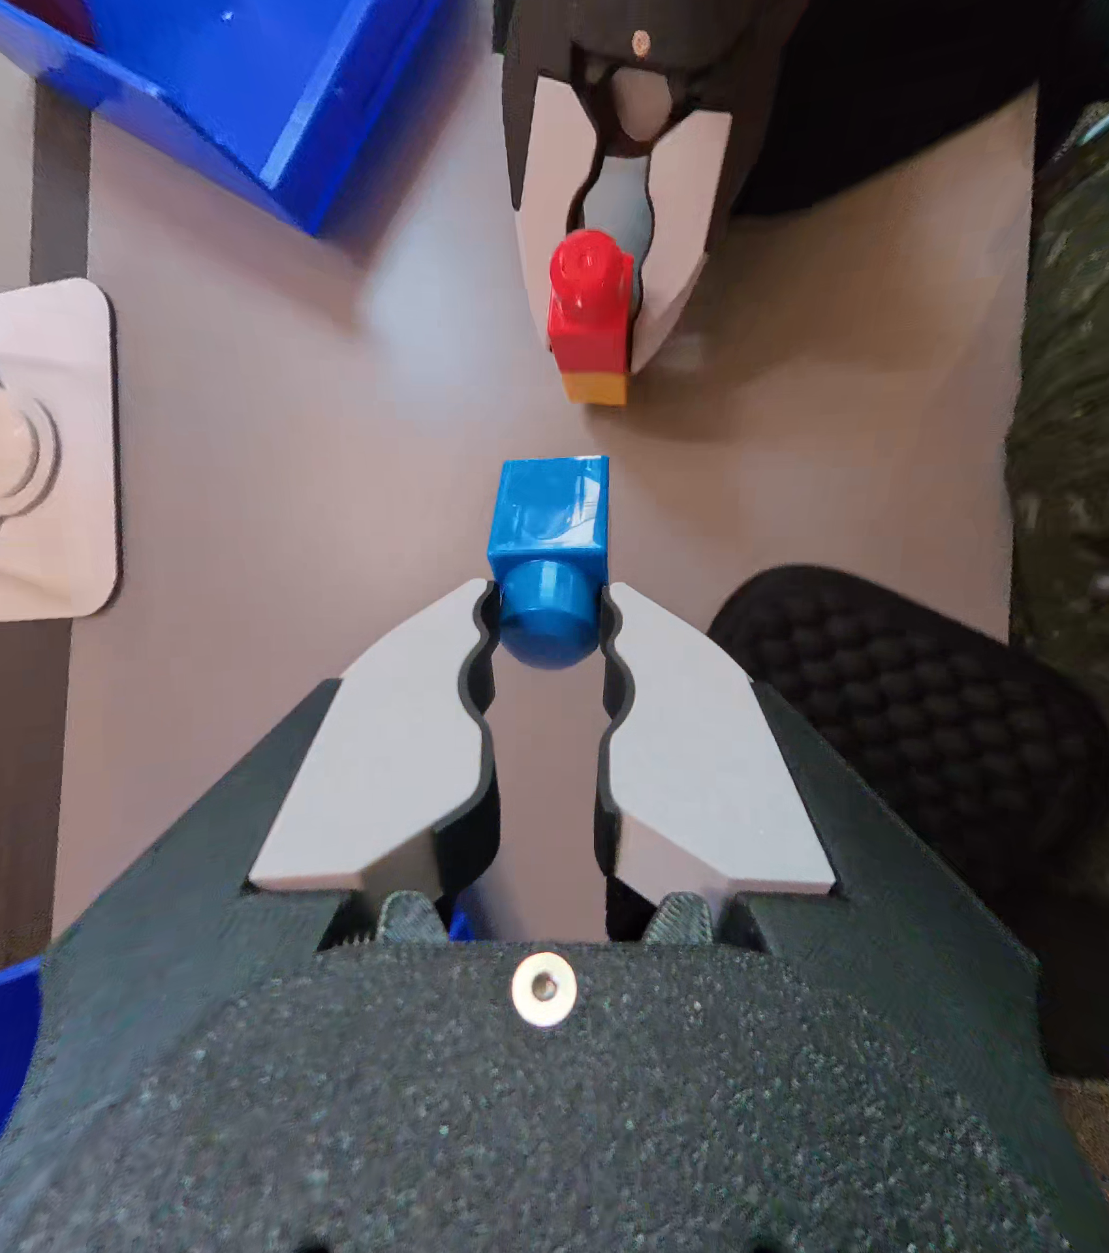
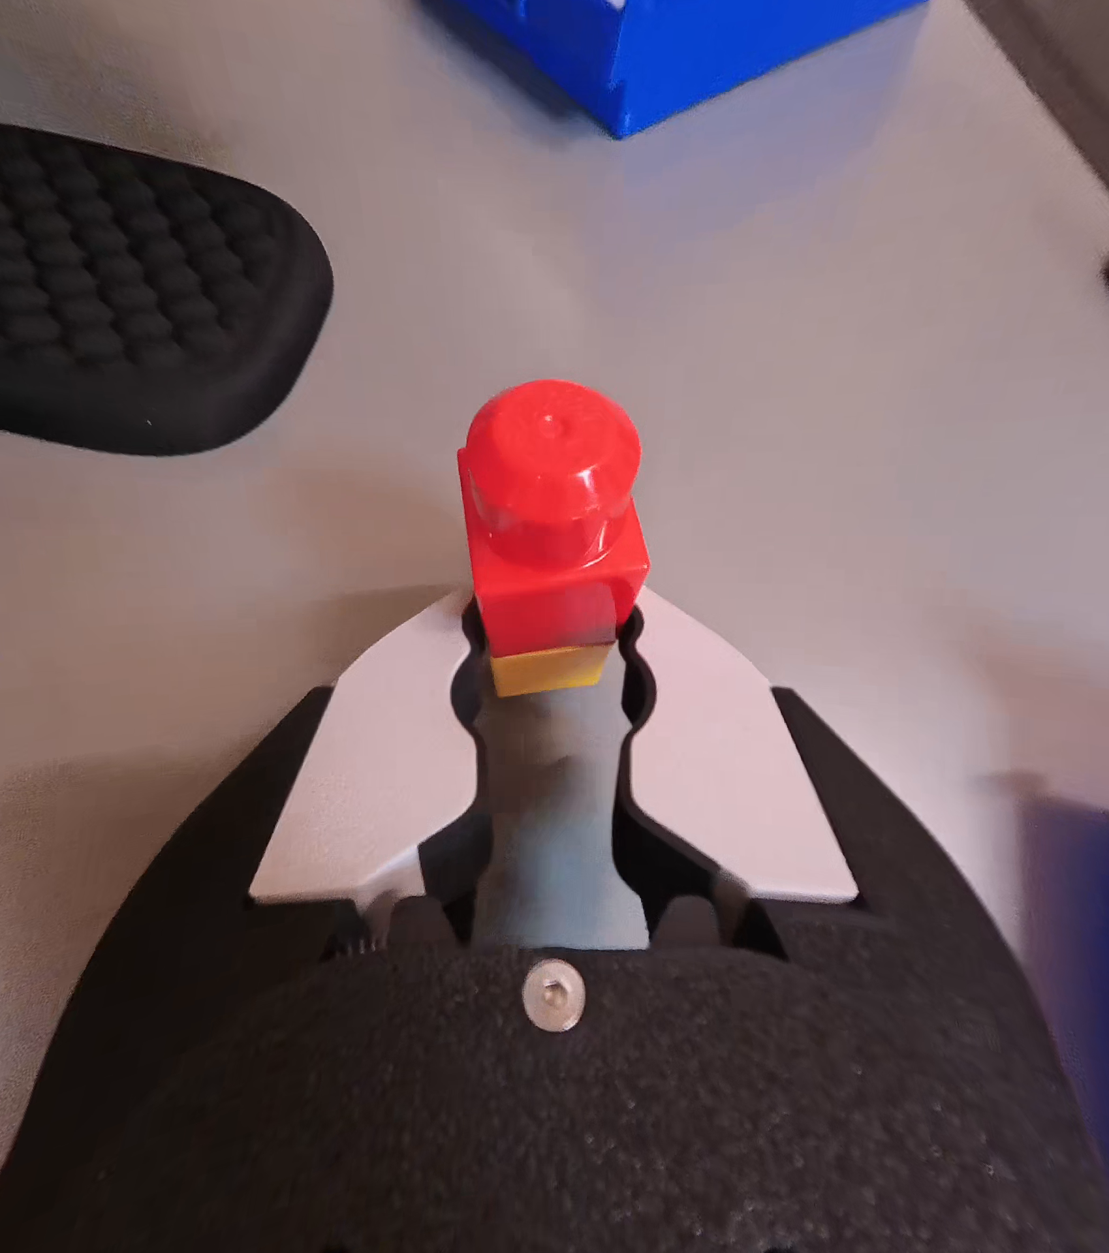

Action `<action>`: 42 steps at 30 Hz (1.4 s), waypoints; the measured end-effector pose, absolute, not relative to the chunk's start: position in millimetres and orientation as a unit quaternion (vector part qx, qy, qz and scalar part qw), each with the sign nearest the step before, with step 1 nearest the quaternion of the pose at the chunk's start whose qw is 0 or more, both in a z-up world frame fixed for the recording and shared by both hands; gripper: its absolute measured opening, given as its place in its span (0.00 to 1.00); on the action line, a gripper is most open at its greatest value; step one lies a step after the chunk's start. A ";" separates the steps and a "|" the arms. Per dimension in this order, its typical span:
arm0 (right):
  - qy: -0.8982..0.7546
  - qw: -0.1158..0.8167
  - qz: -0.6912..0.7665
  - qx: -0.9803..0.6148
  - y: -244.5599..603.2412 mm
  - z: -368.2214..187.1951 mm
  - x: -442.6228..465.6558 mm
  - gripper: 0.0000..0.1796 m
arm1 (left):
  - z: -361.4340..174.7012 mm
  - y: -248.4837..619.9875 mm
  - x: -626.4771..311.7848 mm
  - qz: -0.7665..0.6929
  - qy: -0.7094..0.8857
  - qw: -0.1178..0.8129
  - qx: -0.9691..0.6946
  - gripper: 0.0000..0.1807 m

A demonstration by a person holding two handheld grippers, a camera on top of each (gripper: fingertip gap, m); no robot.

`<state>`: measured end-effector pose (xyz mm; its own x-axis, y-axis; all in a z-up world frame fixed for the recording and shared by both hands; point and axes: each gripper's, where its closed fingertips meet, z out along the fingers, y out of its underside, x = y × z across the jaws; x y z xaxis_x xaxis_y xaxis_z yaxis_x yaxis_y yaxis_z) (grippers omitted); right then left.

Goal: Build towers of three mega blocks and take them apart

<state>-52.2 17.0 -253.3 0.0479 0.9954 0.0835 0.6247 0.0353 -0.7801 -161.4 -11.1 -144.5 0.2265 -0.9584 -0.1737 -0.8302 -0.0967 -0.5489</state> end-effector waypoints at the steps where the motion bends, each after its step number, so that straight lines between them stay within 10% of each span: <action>1: -0.642 0.339 0.254 -0.639 15.5 -252.1 -52.4 0.21 | -149.2 -9.4 -152.7 -0.113 0.605 0.281 -0.736 0.15; 29: -0.740 0.127 0.189 -0.633 -50.5 -262.7 -68.2 0.21 | -186.4 -48.4 -113.0 -0.146 0.662 0.116 -0.726 0.15; 42: -0.715 0.164 0.247 -0.634 -50.5 -265.3 -79.6 0.21 | -159.5 -38.6 -75.8 -0.231 0.633 0.249 -0.695 0.20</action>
<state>-79.6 -50.5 -265.3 -0.1438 0.9864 -0.0791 0.8246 0.0752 -0.5607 -75.8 -38.6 -159.5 0.0907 -0.9959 0.0067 -0.7658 -0.0741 -0.6387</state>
